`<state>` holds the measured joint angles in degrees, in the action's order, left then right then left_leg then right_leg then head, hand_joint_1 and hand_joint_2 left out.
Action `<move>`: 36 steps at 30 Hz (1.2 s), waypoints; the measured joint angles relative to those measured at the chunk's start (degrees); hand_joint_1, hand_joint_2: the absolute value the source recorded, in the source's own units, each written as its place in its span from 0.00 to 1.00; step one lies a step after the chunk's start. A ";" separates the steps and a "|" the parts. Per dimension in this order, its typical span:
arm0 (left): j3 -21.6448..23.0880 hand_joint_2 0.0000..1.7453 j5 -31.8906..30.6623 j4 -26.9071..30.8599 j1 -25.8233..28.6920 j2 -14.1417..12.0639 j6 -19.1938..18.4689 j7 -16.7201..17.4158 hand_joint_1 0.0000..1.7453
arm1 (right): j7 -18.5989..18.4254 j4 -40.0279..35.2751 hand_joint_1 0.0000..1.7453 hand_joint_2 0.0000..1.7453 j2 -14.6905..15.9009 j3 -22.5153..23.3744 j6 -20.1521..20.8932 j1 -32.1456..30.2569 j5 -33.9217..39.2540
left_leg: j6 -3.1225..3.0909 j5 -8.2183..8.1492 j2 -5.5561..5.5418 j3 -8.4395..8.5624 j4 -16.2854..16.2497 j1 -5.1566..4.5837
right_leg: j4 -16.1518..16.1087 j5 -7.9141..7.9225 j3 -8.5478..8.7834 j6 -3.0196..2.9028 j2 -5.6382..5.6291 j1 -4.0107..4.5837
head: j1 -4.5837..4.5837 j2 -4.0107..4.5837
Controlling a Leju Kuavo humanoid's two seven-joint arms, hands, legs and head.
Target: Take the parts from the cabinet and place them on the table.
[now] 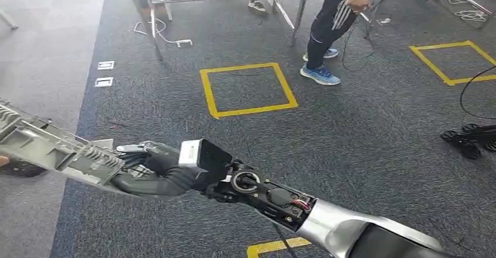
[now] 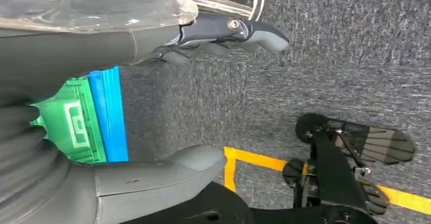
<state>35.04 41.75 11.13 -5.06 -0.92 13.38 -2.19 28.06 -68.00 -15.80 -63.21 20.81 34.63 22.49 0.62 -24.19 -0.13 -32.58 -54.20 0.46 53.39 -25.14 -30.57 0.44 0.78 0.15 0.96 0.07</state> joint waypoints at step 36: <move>0.74 1.00 1.71 -0.04 0.04 -0.15 0.13 -0.87 0.00 | 0.76 0.85 1.00 1.00 0.66 0.22 0.31 -0.53 0.28 | 2.48 -3.14 -0.43 1.45 -6.48 2.24 | 2.58 2.03 -4.49 0.40 -1.31 -1.83 | 0.46 0.00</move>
<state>35.78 43.45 11.08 -5.02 -1.07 13.51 -3.06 28.83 -67.14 -15.15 -62.99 21.11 34.10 22.78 3.10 -27.33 -0.56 -31.13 -60.68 2.70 55.97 -23.10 -35.06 0.84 -0.53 -1.68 1.42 0.07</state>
